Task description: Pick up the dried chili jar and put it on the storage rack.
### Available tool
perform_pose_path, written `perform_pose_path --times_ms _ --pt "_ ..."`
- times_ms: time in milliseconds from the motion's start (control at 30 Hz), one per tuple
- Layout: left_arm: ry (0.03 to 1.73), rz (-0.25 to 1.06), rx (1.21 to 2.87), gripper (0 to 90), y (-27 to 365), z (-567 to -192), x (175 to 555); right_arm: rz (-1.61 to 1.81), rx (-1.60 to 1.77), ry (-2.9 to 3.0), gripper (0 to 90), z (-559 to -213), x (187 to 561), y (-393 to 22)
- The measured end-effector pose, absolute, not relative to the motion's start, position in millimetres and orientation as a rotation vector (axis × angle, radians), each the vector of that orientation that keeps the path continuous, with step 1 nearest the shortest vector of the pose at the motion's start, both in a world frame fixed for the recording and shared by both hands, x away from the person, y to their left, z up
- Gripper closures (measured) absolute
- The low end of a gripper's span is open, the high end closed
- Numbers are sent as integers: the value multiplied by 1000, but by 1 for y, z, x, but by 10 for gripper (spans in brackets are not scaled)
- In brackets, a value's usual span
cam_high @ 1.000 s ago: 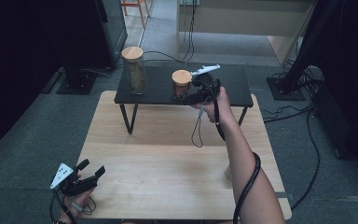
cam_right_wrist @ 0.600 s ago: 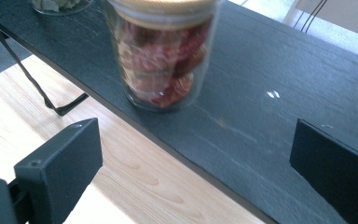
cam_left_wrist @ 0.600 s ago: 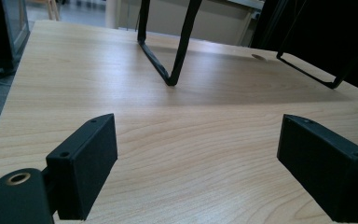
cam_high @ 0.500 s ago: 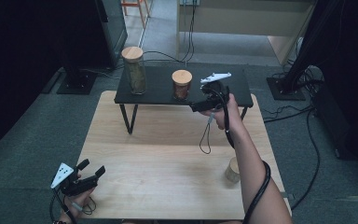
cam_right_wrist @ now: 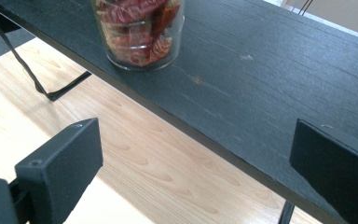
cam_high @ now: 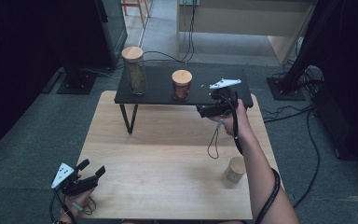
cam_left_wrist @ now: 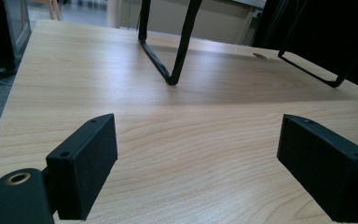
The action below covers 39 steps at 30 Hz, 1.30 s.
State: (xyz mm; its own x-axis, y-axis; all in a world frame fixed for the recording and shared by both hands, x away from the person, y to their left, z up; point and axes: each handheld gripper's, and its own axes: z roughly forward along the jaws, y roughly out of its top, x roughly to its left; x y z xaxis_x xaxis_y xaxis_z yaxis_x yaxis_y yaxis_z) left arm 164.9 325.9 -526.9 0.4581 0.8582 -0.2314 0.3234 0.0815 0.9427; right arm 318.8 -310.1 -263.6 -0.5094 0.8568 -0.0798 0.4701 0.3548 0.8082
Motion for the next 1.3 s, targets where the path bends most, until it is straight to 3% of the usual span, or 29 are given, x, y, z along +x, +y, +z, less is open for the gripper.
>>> perform_pose_path --times_ms 1300 --pt "1091 553 1505 122 324 -526 166 1026 1172 2053 27 -271 264 -367"
